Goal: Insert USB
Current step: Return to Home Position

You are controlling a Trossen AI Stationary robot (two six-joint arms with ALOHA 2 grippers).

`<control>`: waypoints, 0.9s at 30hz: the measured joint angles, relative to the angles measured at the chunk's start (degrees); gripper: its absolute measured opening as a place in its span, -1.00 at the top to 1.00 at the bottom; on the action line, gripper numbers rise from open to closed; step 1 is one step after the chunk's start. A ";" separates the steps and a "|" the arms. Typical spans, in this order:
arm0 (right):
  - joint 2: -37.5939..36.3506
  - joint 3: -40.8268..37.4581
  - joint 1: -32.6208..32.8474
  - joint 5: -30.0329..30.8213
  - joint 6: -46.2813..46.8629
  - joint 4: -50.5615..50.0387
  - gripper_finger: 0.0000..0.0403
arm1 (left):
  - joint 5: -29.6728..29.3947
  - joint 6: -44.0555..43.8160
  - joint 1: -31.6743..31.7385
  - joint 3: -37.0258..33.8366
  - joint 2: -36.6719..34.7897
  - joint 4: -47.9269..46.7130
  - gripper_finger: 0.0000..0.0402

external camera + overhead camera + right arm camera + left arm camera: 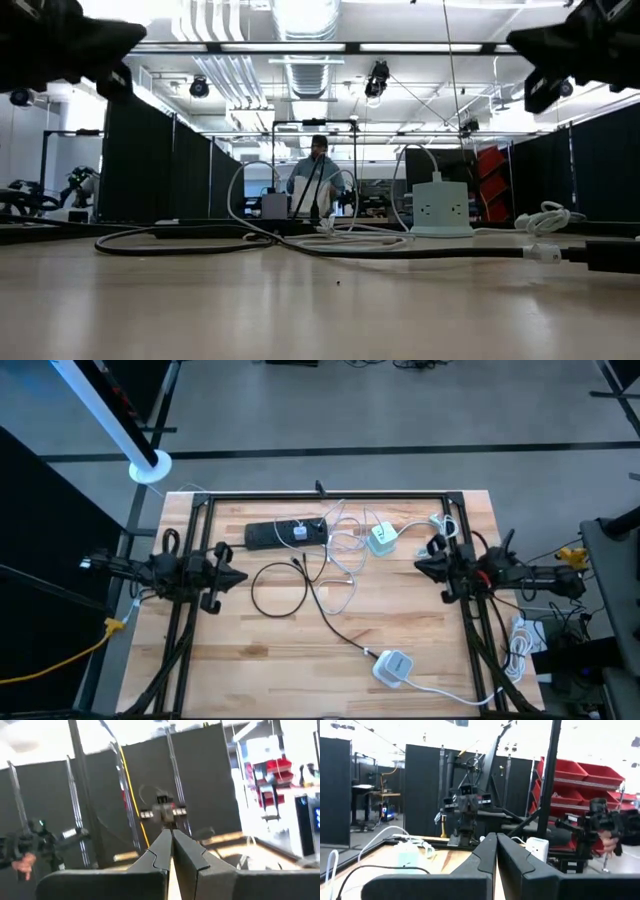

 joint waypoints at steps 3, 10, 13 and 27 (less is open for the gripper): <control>0.06 -0.04 -0.14 0.35 3.08 -1.11 1.00 | -0.02 -0.20 0.10 -0.26 0.09 -0.25 1.00; 0.21 0.01 -0.14 0.59 0.20 -15.89 1.00 | -0.01 5.59 0.53 -0.26 -0.04 0.77 1.00; 2.63 0.31 -0.14 2.59 -6.96 -16.14 1.00 | 0.45 5.99 1.60 -0.26 -0.05 0.87 1.00; 6.11 0.33 -0.14 2.92 -19.78 -16.49 1.00 | 7.49 14.29 12.29 -0.26 1.29 3.76 1.00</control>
